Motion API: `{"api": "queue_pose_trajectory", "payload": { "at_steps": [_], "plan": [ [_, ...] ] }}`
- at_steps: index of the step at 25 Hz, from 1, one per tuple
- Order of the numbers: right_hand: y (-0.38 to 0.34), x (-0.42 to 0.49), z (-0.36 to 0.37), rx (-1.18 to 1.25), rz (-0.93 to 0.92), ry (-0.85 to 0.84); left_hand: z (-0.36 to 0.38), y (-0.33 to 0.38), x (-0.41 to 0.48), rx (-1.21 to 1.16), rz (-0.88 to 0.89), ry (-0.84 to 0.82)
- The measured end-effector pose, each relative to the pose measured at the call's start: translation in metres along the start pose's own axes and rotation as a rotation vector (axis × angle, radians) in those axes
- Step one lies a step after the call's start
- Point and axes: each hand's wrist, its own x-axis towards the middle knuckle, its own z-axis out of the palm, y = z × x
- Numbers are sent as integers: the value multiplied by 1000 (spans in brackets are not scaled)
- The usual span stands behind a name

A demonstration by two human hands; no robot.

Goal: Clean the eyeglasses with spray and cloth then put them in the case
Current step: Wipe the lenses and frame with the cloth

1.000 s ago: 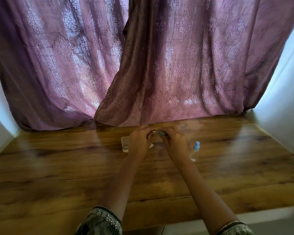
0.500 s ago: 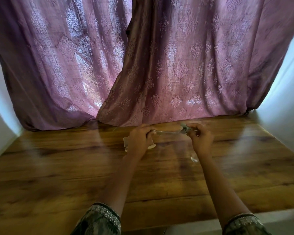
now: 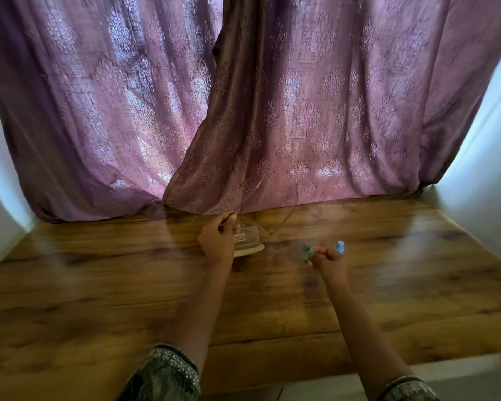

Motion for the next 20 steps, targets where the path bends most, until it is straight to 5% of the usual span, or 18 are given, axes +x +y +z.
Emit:
{"api": "queue_pose_trajectory", "payload": {
  "at_steps": [7,13,17,20],
  "plan": [
    [17,-23,-7,-623,74,-75,6,-1,-2,-440,-345,8],
    [-29,-18,10,-270,-276,-36,11,10,-5,-494,-394,-76],
    [-54,-17,22,-368,-496,127,16,17,-5,-519,-407,-118],
    [-56,-15,24,-310,-492,140,17,23,-7,-525,-412,-152]
  ]
}}
